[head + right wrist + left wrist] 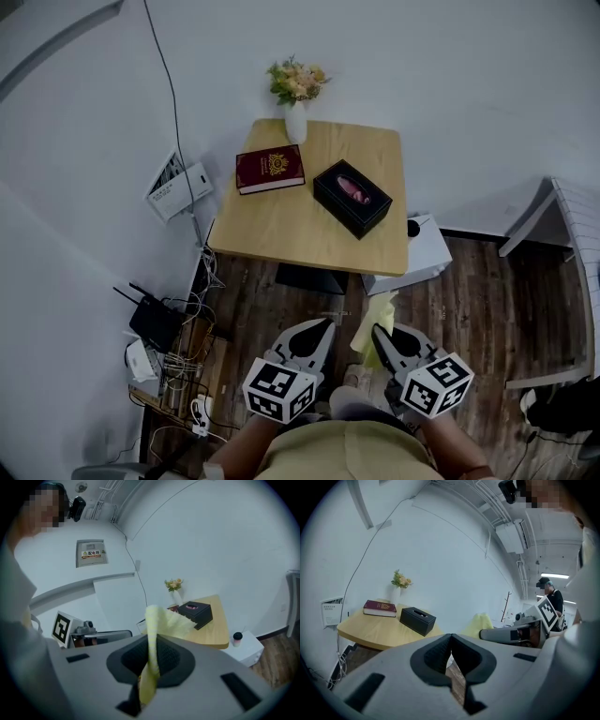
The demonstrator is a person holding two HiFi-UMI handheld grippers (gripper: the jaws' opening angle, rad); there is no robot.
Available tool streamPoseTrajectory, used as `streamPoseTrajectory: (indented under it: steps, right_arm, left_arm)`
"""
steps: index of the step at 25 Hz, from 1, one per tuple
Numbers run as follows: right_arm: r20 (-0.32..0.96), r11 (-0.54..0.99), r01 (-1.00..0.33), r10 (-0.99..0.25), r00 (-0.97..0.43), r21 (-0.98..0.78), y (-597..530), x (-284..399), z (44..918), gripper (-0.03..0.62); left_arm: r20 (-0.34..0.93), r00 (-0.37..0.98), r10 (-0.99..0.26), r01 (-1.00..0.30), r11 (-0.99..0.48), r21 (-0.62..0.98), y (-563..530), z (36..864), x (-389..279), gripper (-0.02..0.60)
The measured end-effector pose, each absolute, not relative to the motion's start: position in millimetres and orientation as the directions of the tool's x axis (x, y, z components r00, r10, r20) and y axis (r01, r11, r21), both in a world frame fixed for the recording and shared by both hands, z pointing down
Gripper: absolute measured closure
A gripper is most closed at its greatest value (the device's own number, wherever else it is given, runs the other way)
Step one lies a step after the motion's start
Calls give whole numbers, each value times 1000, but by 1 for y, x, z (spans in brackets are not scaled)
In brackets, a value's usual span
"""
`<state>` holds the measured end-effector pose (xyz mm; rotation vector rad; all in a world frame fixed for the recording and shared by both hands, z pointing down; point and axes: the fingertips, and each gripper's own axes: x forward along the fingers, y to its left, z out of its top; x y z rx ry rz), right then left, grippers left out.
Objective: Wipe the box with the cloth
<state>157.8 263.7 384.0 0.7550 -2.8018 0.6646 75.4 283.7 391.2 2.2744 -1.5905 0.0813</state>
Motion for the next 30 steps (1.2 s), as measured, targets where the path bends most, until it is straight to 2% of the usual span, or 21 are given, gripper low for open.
streamPoseTrajectory:
  steps: [15,23,30]
  right_arm:
    - [266,802,-463,-384,-884,-378,138,166,383,557]
    - [223,820,-409,-346,-911,-400,111,146,372,557]
    - [210,803,-424,-369,-906,-418,87,122,363,557]
  left_arm:
    - [251,284,-925,-946,-228,233,164,385,68,560]
    - [259,249,-933,-959,-200,203,141,384,54,560]
    - [256,275,-927,-953,-227,202,115,388,30,560]
